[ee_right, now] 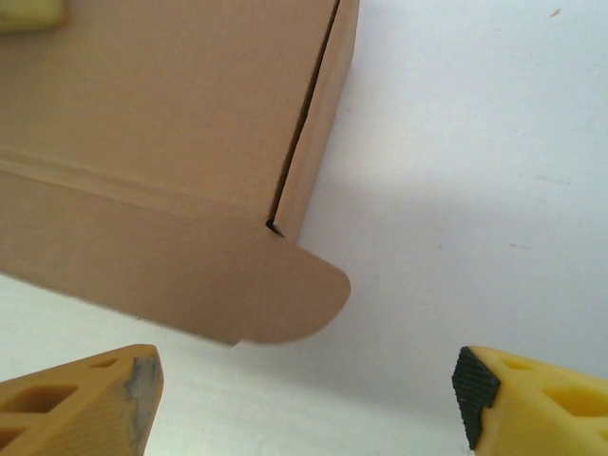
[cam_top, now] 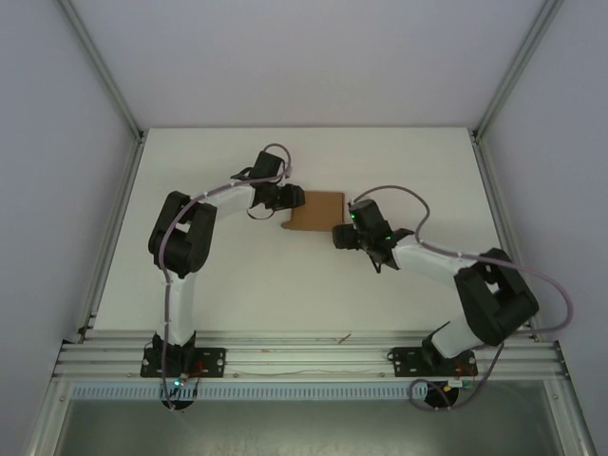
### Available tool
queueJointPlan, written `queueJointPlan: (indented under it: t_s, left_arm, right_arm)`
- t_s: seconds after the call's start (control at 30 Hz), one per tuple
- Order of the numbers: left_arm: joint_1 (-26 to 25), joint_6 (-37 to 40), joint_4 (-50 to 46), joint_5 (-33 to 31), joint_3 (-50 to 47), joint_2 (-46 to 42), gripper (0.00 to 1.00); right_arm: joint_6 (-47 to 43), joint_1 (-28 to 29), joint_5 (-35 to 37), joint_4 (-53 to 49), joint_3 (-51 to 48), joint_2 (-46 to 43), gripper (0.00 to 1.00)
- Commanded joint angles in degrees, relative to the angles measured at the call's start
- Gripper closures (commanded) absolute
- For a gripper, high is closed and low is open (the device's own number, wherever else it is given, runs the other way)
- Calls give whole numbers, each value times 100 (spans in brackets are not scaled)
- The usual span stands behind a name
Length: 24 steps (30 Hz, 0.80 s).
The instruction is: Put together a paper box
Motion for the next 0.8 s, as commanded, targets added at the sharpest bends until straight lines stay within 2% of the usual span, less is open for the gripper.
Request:
queueJointPlan:
  t_s: [0.0,0.07,0.17,0.27,0.37,0.5,0.77]
  left_arm:
    - [133,-162,-70,4,-484,54,59]
    - [169,-195,87,40,-638,9,64]
    - [271,-310,465,281,-955,-41,69]
    - [435,-498,963,678,-1269,-63,74]
    - [612,-797,1605,1148,-1612,-80,78]
    - [714,-811,1859,1257,-1803,-107,86]
    - [729,-734,2031,1405,-1866,-155,86]
  right_arm:
    - [-1,-40,-230,-88,-26,-502,10]
    - [179,-93,-175,10,-59,-662,0]
    - [662,-302,-259,285,-55,-690,0]
    - [1317,-654,-809,595,120,-396,0]
    - [1765,-999,-1670,722,510,152,0]
    - [2131,-1274,-2312,832,1037,919,0]
    - [2338,-1432,-3610,1157,1781,1909,2]
